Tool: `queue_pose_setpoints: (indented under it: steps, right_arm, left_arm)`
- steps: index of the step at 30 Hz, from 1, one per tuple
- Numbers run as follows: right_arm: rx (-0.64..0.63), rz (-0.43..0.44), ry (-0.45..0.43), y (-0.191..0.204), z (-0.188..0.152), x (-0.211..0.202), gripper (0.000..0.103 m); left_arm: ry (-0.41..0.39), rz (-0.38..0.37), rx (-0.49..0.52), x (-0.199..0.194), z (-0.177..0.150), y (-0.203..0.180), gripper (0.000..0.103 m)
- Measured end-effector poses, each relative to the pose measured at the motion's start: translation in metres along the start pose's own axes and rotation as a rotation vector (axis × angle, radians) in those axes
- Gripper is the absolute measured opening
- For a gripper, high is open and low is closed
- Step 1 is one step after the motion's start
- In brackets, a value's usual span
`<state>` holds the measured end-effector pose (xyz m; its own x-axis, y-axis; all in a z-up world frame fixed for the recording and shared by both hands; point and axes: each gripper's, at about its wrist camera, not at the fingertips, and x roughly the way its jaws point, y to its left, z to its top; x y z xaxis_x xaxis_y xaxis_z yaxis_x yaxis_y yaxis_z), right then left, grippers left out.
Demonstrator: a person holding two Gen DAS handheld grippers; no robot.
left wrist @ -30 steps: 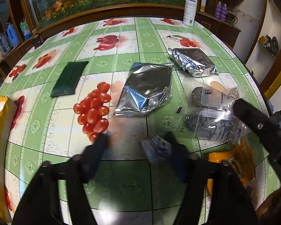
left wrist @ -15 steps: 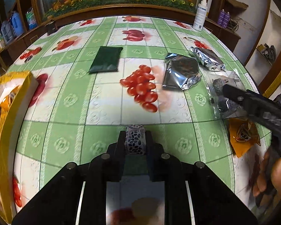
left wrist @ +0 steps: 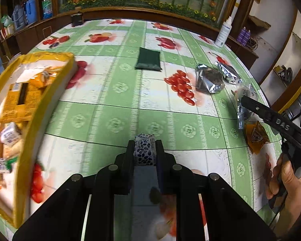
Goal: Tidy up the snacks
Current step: 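Grasp the clear plastic snack bag with the right tool while the left tool grasps a wrapped candy, then carry the clear bag and candy into the yellow tray and open both tools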
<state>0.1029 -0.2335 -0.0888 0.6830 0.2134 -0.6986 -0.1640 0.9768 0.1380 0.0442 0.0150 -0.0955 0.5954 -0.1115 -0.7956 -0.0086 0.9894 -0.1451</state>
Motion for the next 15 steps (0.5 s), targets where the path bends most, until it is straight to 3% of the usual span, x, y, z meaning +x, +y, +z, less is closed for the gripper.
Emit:
queue_pose_setpoints:
  steps: [9, 15]
  right_arm:
    - [0.030, 0.283, -0.076, 0.058, -0.005, -0.035, 0.060]
    - [0.000, 0.397, -0.069, 0.100, -0.016, -0.039, 0.060]
  left_arm:
    - [-0.057, 0.017, -0.045, -0.034, -0.013, 0.044, 0.016]
    - [-0.079, 0.013, -0.080, -0.054, -0.026, 0.073, 0.016]
